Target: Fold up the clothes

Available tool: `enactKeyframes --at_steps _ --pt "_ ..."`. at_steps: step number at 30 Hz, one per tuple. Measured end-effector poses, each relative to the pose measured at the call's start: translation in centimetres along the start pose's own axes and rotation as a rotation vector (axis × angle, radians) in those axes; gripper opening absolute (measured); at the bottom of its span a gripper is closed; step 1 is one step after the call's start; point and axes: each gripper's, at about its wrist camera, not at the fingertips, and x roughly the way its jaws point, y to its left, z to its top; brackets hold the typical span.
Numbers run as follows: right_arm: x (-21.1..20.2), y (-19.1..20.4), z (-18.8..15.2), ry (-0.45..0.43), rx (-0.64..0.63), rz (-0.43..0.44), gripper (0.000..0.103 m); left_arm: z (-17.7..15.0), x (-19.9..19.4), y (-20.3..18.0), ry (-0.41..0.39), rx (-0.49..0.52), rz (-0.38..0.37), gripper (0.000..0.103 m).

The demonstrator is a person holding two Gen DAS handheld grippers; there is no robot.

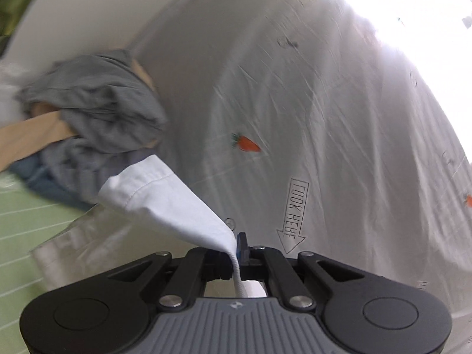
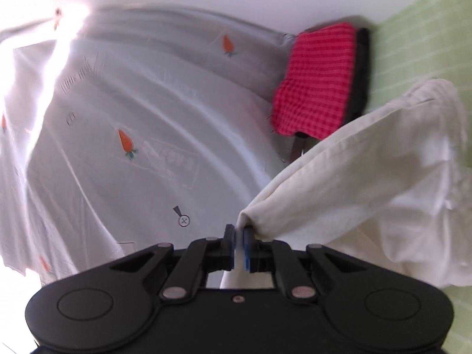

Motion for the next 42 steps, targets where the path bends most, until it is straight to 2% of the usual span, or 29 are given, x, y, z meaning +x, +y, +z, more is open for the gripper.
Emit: enactKeyframes --at_steps 1,3,5,7,9,11,12,15,19,20,22,24,26,28,31,32,33,35,37,40,42 --pt "2.3 0.7 0.6 0.004 -0.023 0.006 0.003 -0.2 3.1 -0.7 0.012 0.017 0.012 0.002" --pt "7.4 1.7 1.4 0.021 -0.082 -0.045 0.003 -0.9 9.4 -1.8 0.043 0.041 0.05 0.008" --pt "12.6 2.7 2.2 0.04 -0.142 -0.103 0.006 -1.9 14.9 -2.0 0.086 0.047 0.108 0.032" --pt "17.8 3.6 2.9 0.058 -0.202 -0.161 0.017 -3.2 18.0 -1.0 0.176 0.009 0.136 0.041" --pt "19.7 3.2 2.0 0.091 -0.243 -0.221 0.044 -4.7 18.6 0.5 0.22 -0.006 0.153 0.043" --pt "19.4 2.3 0.1 0.117 -0.299 -0.286 0.051 -6.4 17.3 2.4 0.256 0.05 0.247 0.055" --pt "18.8 1.6 -1.0 0.14 -0.33 -0.321 0.056 -7.2 16.5 3.3 0.28 0.091 0.304 0.055" --pt "15.0 -1.4 -4.1 0.16 -0.373 -0.463 0.059 -9.3 13.8 5.6 0.346 0.228 0.459 0.055" --pt "8.8 -4.9 -6.8 0.128 -0.298 -0.612 0.06 -10.5 9.8 7.9 0.367 0.285 0.569 0.06" --pt "7.3 -5.8 -7.3 0.114 -0.277 -0.635 0.062 -10.7 9.0 8.3 0.366 0.278 0.58 0.065" --pt "5.0 -6.7 -8.4 0.088 -0.274 -0.681 0.066 -10.8 8.0 9.5 0.375 0.22 0.581 0.066" --pt "4.2 -7.5 -8.9 0.107 -0.273 -0.73 0.069 -11.1 7.3 10.7 0.39 0.158 0.584 0.066" --pt "3.7 -8.2 -9.4 0.145 -0.264 -0.761 0.072 -11.4 7.3 11.4 0.401 0.137 0.592 0.066" --pt "4.3 -9.3 -9.9 0.182 -0.244 -0.769 0.073 -11.7 7.4 11.6 0.403 0.144 0.603 0.066" --pt "5.5 -10.3 -10.4 0.217 -0.191 -0.747 0.074 -11.7 7.7 11.9 0.39 0.121 0.576 0.068" --pt "5.8 -10.4 -10.4 0.216 -0.171 -0.735 0.075 -11.6 8.0 11.9 0.39 0.118 0.574 0.07" --pt "6.1 -10.5 -10.5 0.211 -0.15 -0.722 0.081 -11.4 8.4 12.0 0.39 0.121 0.582 0.07" --pt "6.6 -10.7 -10.2 0.175 -0.119 -0.7 0.082 -11.1 9.0 12.2 0.379 0.124 0.601 0.07" --pt "7.2 -10.6 -9.7 0.159 -0.124 -0.715 0.082 -10.8 9.3 12.4 0.366 0.116 0.601 0.07" --pt "8.0 -10.3 -9.3 0.157 -0.165 -0.746 0.071 -10.4 9.7 12.6 0.35 0.104 0.599 0.068" --pt "8.4 -10.1 -9.2 0.166 -0.202 -0.767 0.047 -10.2 10.0 12.7 0.341 0.106 0.6 0.065"
